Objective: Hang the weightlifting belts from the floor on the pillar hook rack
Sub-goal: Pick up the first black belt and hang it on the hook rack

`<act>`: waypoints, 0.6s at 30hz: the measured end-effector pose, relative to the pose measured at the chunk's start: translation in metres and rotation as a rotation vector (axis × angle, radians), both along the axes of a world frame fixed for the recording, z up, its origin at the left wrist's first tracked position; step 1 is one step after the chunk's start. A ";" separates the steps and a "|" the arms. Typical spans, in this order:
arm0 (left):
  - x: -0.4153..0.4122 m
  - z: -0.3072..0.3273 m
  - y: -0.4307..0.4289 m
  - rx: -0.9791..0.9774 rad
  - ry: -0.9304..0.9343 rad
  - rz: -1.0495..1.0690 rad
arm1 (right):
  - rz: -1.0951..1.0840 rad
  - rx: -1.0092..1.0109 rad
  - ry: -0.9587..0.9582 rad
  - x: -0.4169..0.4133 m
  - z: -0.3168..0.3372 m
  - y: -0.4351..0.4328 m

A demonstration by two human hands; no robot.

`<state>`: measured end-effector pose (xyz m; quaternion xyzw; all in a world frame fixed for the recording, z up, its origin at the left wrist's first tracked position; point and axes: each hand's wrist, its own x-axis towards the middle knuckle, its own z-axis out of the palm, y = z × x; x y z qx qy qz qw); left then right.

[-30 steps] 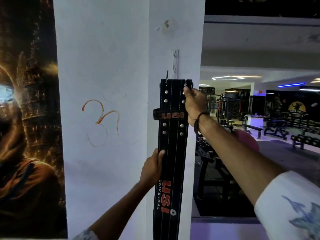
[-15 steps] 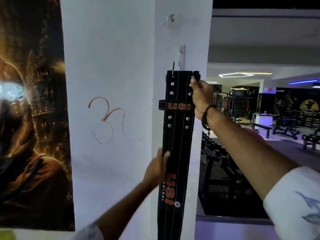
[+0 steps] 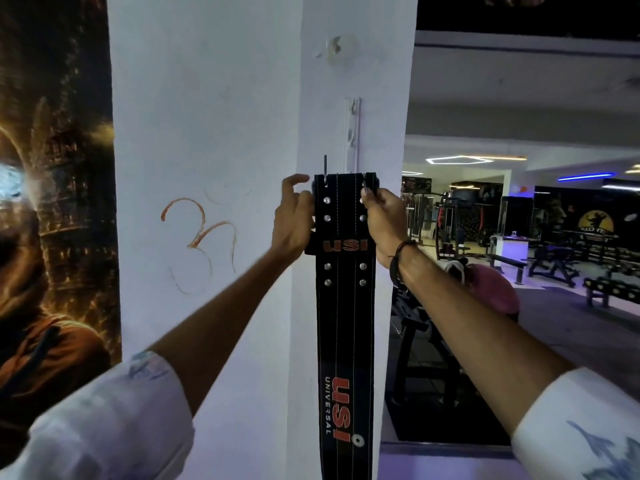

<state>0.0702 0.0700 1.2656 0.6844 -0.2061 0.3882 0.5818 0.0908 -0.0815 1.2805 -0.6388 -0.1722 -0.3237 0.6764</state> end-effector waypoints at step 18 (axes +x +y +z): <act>0.032 0.014 -0.003 0.118 0.340 -0.371 | -0.052 -0.055 -0.049 0.013 -0.019 -0.021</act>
